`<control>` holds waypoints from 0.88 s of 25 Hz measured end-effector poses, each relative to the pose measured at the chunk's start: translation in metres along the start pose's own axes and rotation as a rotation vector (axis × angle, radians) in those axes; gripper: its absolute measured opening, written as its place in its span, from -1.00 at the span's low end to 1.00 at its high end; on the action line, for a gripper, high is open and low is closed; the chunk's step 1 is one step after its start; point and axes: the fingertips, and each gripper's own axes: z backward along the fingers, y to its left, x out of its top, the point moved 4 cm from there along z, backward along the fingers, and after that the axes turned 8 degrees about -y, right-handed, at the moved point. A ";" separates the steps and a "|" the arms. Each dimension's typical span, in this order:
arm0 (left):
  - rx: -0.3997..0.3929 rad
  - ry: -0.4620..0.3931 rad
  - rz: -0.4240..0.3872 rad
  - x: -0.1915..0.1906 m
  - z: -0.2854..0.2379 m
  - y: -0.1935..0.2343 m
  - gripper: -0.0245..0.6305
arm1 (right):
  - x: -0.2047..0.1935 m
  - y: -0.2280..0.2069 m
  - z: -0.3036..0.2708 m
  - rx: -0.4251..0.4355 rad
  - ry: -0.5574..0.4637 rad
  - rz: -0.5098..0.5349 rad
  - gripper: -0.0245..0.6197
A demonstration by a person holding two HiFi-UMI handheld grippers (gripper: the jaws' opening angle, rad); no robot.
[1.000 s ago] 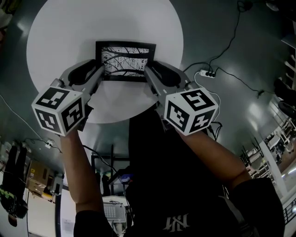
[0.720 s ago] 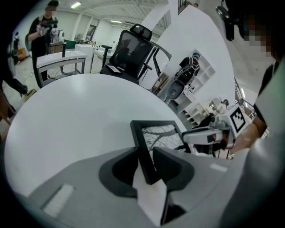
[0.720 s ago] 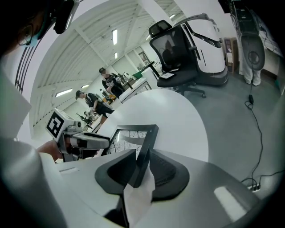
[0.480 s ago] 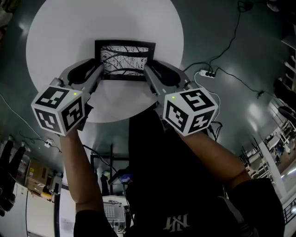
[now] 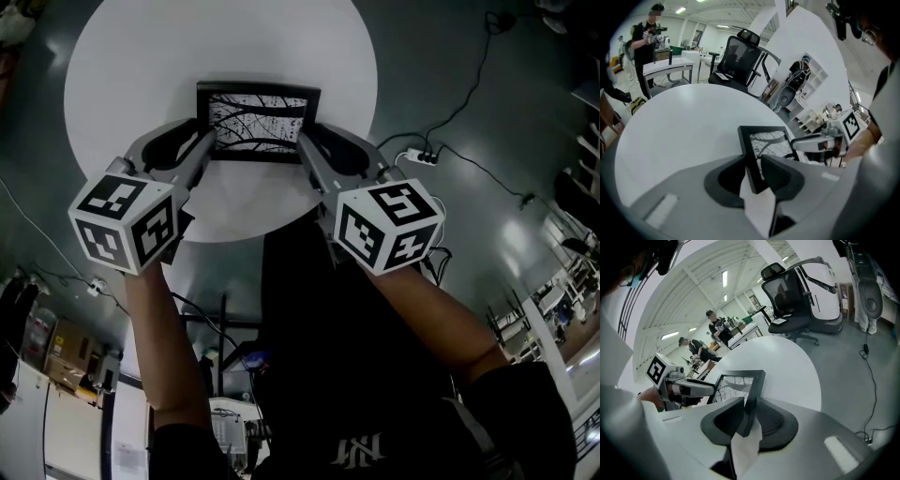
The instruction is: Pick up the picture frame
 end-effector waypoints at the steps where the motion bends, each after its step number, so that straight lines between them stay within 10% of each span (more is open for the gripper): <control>1: 0.003 -0.004 -0.001 0.000 0.000 -0.001 -0.61 | 0.000 0.000 0.000 0.003 -0.003 0.003 -0.69; 22: 0.164 -0.291 -0.093 0.121 0.188 -0.043 -0.59 | 0.148 0.141 0.077 0.151 -0.240 0.253 -0.72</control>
